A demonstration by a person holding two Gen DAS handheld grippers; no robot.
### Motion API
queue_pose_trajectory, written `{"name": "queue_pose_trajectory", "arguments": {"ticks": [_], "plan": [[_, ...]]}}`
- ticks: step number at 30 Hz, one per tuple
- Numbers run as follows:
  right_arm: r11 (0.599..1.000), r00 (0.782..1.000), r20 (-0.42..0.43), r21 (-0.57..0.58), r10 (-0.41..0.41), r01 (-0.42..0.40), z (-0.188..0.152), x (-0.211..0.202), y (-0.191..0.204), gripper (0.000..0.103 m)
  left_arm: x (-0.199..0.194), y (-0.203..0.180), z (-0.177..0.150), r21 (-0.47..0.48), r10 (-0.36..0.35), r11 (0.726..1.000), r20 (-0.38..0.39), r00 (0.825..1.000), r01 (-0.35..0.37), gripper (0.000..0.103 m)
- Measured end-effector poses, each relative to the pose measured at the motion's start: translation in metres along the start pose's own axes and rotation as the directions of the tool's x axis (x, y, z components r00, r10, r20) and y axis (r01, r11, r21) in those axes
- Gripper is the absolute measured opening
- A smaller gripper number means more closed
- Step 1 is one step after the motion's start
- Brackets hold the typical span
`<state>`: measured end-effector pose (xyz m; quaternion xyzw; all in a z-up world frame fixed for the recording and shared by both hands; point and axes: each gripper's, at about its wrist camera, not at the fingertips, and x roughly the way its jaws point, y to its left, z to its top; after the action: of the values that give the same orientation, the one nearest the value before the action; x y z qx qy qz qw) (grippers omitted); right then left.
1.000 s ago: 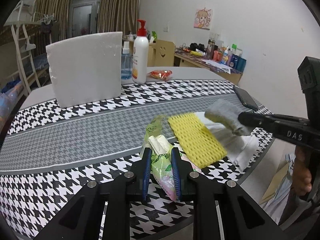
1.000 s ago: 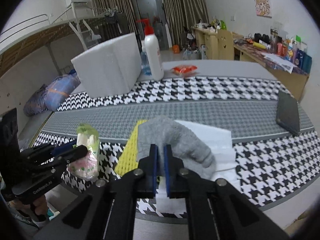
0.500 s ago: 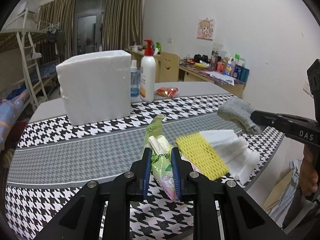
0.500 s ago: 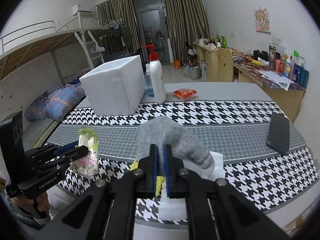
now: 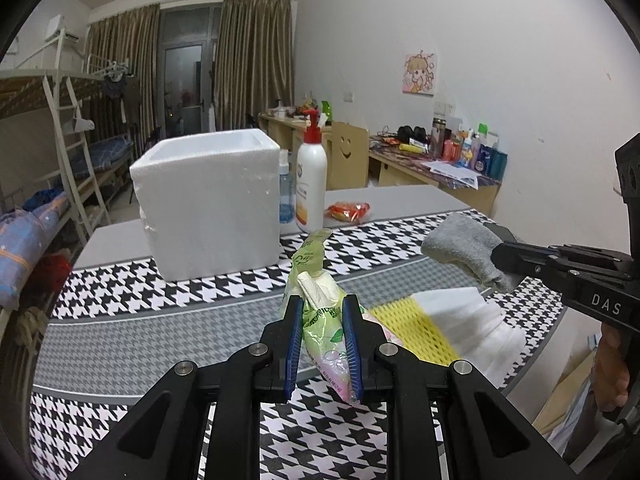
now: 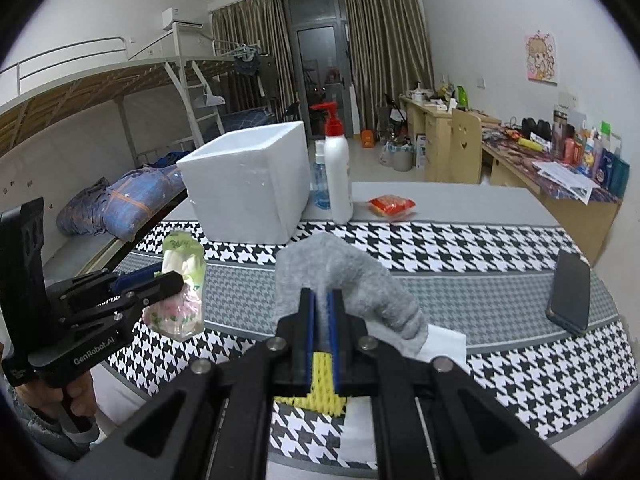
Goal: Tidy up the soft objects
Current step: 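Carry the soap bar and grey sock toward the foam box with both tools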
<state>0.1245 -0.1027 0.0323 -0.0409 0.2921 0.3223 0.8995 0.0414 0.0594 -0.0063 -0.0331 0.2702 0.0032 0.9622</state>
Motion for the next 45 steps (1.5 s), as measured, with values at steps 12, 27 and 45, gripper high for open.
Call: {"name": "queue_pose_trajectory", "arguments": {"ticks": [12,27,45], "plan": [[1.0,1.0,0.026,-0.019,0.017,-0.016,0.012,0.003,0.011,0.009,-0.01,0.011,0.017,0.003,0.031,1.0,0.043,0.999,-0.031,0.021],[0.998,0.998,0.051,-0.062,0.031,-0.028,0.042,0.008,0.026,0.009,-0.011,0.022,0.043,0.003,0.055,0.998,0.074,0.996,-0.056,0.021],[0.993,0.995,0.094,-0.116,0.032,-0.02,0.074,0.018,0.046,0.009,-0.005,0.037,0.073,0.008,0.132,0.991,0.121,0.984,-0.134,0.021]]}}
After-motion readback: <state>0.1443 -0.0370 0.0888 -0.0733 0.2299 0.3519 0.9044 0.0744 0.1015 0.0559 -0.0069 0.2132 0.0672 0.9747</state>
